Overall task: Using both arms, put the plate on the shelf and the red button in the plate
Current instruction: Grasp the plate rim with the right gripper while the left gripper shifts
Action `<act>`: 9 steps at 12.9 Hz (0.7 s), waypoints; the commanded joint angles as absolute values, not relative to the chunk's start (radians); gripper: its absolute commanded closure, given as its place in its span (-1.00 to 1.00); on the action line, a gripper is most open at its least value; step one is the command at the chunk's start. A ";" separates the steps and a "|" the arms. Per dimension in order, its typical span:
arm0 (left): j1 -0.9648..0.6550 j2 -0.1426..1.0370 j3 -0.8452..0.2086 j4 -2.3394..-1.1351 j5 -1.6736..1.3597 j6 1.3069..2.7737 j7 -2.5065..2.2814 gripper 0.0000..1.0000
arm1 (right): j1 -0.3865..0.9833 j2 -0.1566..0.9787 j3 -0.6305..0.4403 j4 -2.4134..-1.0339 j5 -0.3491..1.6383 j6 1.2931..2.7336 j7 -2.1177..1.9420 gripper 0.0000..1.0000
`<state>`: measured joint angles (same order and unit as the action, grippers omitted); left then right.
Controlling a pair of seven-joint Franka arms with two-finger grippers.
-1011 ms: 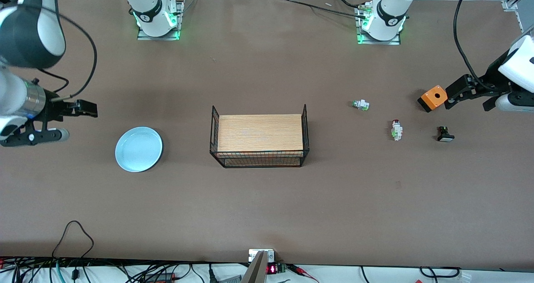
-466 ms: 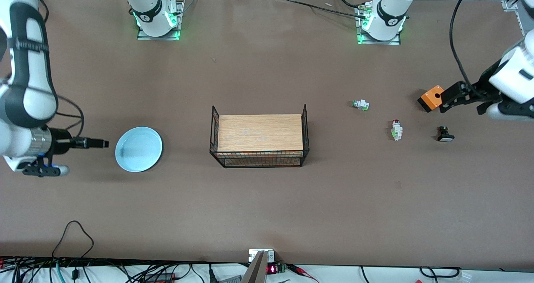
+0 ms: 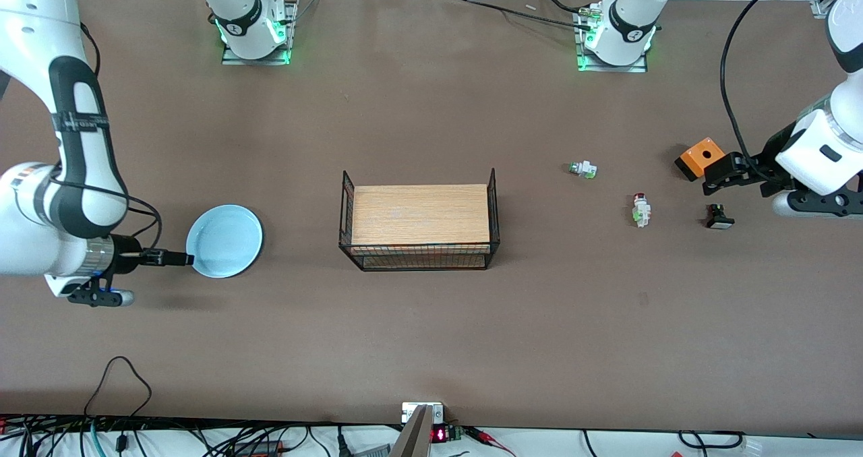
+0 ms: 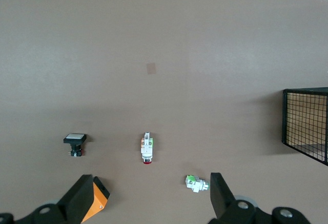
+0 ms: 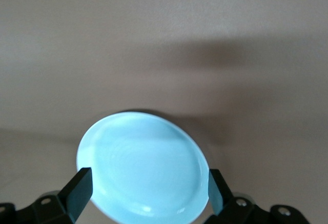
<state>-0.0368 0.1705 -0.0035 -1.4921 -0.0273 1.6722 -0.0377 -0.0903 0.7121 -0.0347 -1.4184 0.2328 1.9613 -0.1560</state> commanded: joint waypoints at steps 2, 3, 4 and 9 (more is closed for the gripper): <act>-0.025 0.190 -0.008 -1.482 -0.020 1.678 -0.034 -1.00 | -0.092 0.782 -0.029 -1.397 0.245 2.049 -0.198 -1.00; -0.025 0.193 -0.008 -1.483 -0.020 1.699 -0.034 -1.00 | -0.094 0.796 -0.029 -1.399 0.245 2.068 -0.219 -1.00; -0.025 0.202 -0.008 -1.483 -0.020 1.706 -0.034 -1.00 | -0.092 0.807 -0.029 -1.399 0.242 2.085 -0.248 -1.00; -0.023 0.225 -0.008 -1.483 -0.018 1.706 -0.035 -1.00 | -0.092 0.851 -0.029 -1.408 0.242 2.114 -0.294 -0.82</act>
<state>-0.0272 0.2115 -0.0035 -1.4926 -0.0273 1.7027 -0.0372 -0.0887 0.8332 -0.0346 -1.4177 0.2328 2.1049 -0.2558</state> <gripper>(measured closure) 0.000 0.062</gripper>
